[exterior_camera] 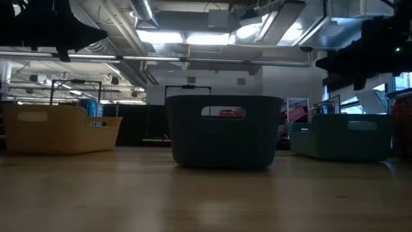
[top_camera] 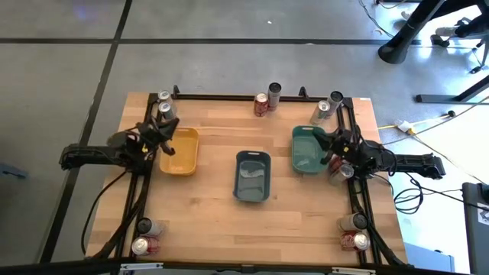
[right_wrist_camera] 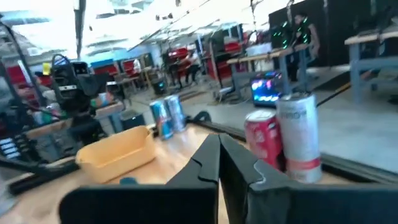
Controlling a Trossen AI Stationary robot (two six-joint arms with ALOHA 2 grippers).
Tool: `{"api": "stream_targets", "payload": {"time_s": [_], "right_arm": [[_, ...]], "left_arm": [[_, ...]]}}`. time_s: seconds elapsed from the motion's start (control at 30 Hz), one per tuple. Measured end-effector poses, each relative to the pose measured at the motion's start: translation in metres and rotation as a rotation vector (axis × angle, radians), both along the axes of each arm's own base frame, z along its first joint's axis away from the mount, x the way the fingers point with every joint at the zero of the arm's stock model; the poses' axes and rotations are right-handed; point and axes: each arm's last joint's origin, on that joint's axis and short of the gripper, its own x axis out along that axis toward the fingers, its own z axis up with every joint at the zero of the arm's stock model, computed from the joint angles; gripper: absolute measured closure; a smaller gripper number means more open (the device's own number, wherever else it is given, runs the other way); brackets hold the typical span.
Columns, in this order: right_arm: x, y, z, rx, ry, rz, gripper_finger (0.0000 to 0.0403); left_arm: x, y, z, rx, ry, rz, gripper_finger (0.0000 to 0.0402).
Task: Sort soda cans
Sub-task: Put the blue soda can into blue bin
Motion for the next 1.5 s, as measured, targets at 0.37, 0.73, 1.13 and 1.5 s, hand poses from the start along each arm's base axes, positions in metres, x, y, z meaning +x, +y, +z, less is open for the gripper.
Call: {"api": "stream_targets", "payload": {"time_s": [0.37, 0.73, 1.13, 1.5], "right_arm": [[-0.001, -0.002, 0.002, -0.037, 0.009, -0.080, 0.0397], [-0.001, -0.002, 0.002, -0.080, 0.040, -0.087, 0.0397], [-0.001, -0.002, 0.001, -0.072, 0.039, -0.093, 0.0397], [-0.002, -0.002, 0.001, -0.068, 0.041, -0.110, 0.0397]], "left_arm": [[-0.005, 0.006, 0.052, -0.006, 0.127, 0.368, 0.0402], [0.025, 0.013, 0.129, -0.006, 0.406, 0.711, 0.0401], [0.044, 0.034, 0.186, -0.072, 0.451, 0.956, 0.0402], [0.045, 0.050, 0.236, -0.086, 0.534, 1.109, 0.0402]]}}
